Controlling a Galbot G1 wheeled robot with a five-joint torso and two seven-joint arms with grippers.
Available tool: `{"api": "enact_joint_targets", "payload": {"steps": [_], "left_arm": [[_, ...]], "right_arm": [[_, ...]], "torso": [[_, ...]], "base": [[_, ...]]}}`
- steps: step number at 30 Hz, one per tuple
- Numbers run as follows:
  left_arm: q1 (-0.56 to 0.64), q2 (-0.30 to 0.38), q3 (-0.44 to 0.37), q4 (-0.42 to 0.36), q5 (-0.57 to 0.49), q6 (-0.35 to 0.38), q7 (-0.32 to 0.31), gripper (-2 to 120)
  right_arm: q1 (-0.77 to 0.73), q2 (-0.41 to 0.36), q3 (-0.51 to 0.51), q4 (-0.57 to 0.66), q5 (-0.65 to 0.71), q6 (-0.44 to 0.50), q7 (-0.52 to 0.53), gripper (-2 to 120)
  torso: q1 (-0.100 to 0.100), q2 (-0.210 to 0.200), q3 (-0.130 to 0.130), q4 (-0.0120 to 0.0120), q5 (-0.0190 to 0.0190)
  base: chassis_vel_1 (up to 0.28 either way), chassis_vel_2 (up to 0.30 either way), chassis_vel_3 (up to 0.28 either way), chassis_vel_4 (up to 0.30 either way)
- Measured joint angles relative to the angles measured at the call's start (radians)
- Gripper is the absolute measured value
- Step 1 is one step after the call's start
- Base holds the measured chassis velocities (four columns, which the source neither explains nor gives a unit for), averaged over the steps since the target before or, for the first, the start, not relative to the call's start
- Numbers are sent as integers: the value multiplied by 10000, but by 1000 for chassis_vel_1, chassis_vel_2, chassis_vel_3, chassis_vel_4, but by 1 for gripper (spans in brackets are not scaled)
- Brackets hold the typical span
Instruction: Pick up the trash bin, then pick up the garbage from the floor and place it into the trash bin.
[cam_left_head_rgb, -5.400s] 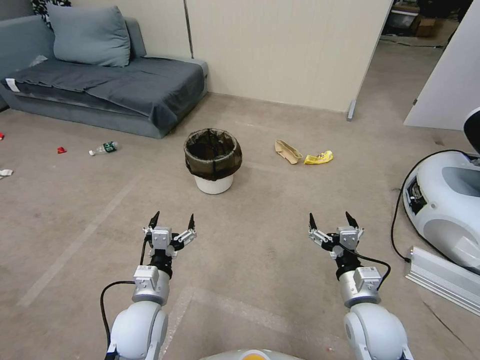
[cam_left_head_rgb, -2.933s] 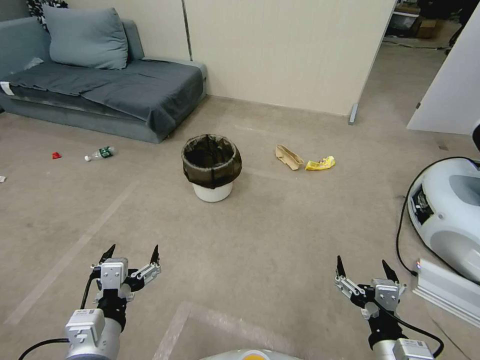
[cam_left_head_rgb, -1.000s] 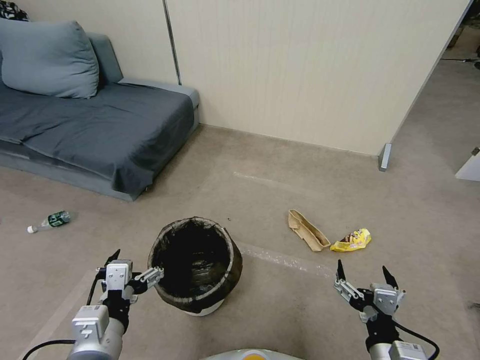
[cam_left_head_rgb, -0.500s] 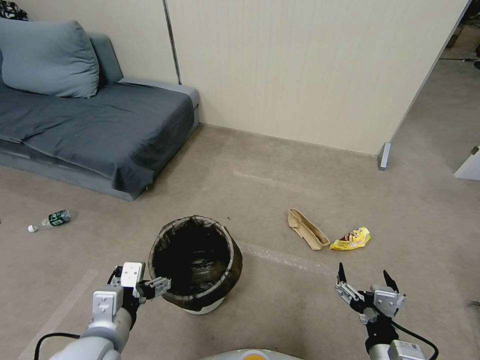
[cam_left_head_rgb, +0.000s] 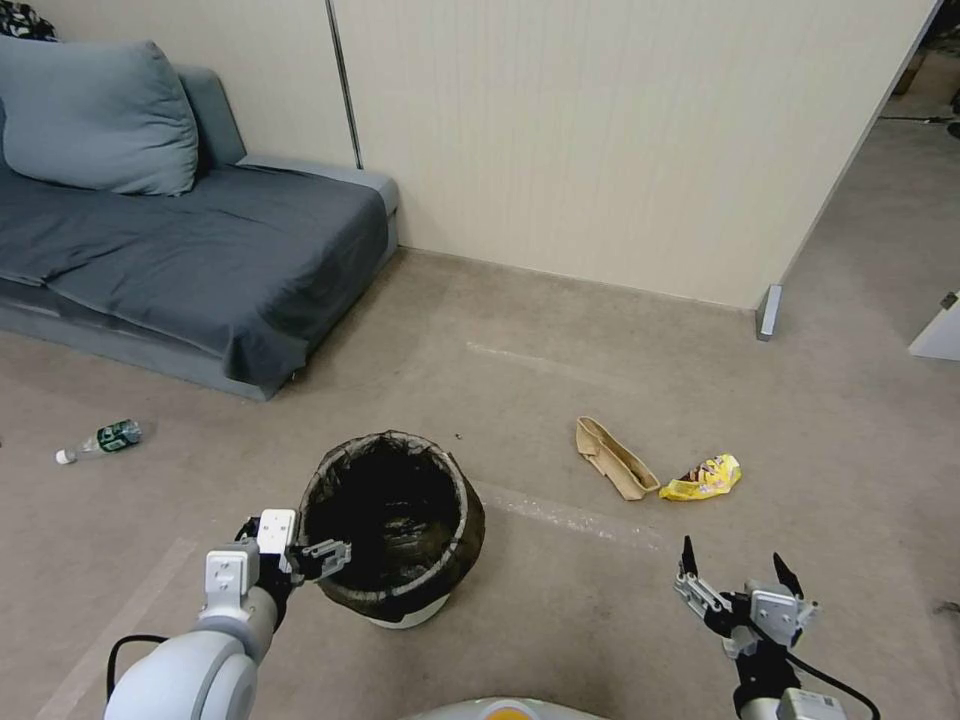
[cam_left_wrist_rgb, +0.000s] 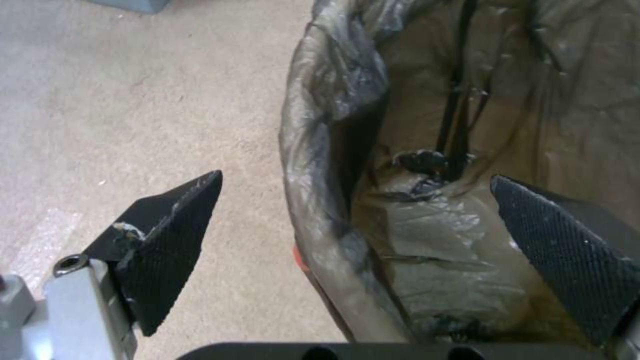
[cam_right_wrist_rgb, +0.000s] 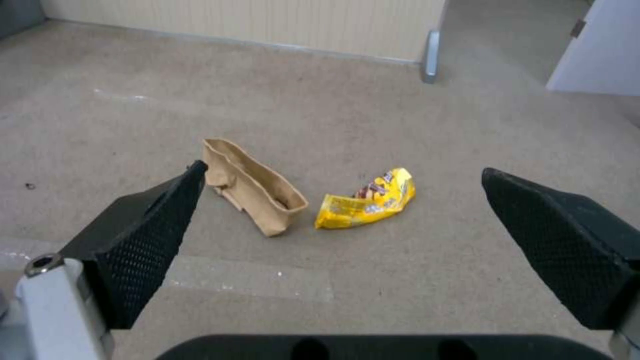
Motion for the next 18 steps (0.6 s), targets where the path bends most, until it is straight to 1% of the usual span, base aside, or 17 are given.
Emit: {"api": "enact_joint_targets", "payload": {"steps": [4, 14, 15, 17, 18], "left_arm": [[-164, -28, -5, 87, -265, 52, -262, 100], [-482, 31, -45, 468, -621, 50, -465, 100], [-519, 41, -49, 521, -648, 47, -486, 99], [-577, 53, -58, 635, -657, 44, -504, 91], [-577, 53, -58, 635, -657, 44, -504, 91]], "right_arm": [[-17, 0, 0, -11, -14, -39, 7, 100], [16, 0, -55, -87, -84, -96, 12, 100], [24, 0, -57, -96, -84, -101, 15, 100], [44, 0, -58, -124, -85, -107, 18, 100], [44, 0, -58, -124, -85, -107, 18, 100]], "torso": [[0, 0, 0, 0, 1], [0, 0, 0, 0, 0], [0, 0, 0, 0, 0], [0, 0, 0, 0, 0], [0, 0, 0, 0, 0]], "base": [[0, 0, 0, 0], [0, 0, 0, 0], [0, 0, 0, 0], [0, 0, 0, 0], [0, 0, 0, 0]]}}
